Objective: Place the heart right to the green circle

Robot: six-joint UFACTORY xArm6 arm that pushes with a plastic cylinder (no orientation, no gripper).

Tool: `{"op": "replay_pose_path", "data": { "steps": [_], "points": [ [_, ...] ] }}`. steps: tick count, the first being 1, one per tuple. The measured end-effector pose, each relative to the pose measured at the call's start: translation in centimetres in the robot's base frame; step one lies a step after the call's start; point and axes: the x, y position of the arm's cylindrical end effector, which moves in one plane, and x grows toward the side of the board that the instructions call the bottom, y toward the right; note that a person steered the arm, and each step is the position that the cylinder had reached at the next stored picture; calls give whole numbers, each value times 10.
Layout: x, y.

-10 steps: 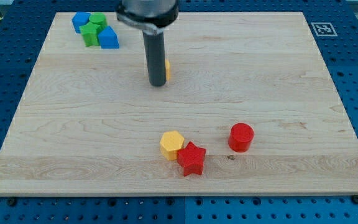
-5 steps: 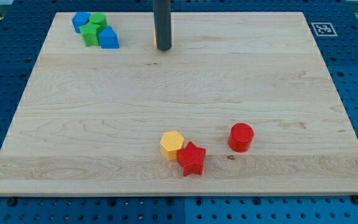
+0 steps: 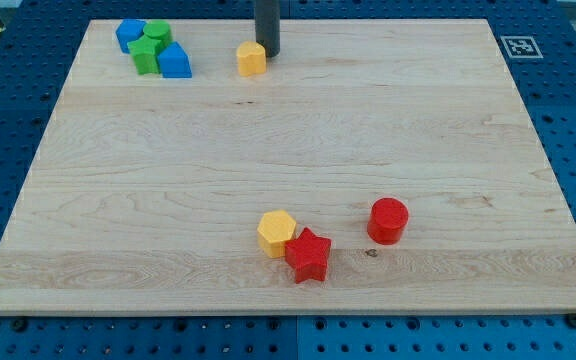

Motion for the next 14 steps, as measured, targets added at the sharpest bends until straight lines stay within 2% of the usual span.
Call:
{"op": "replay_pose_path", "data": {
  "steps": [1,2,3,4,6,7,8,9,11,12,14],
  "points": [
    [5,51],
    [47,72],
    [63,61],
    [58,23],
    [14,-50],
    [5,-74],
    [15,-70],
    [18,-31],
    [-23,-24],
    [-39,-40],
    [-50,-119]
  ]
}}
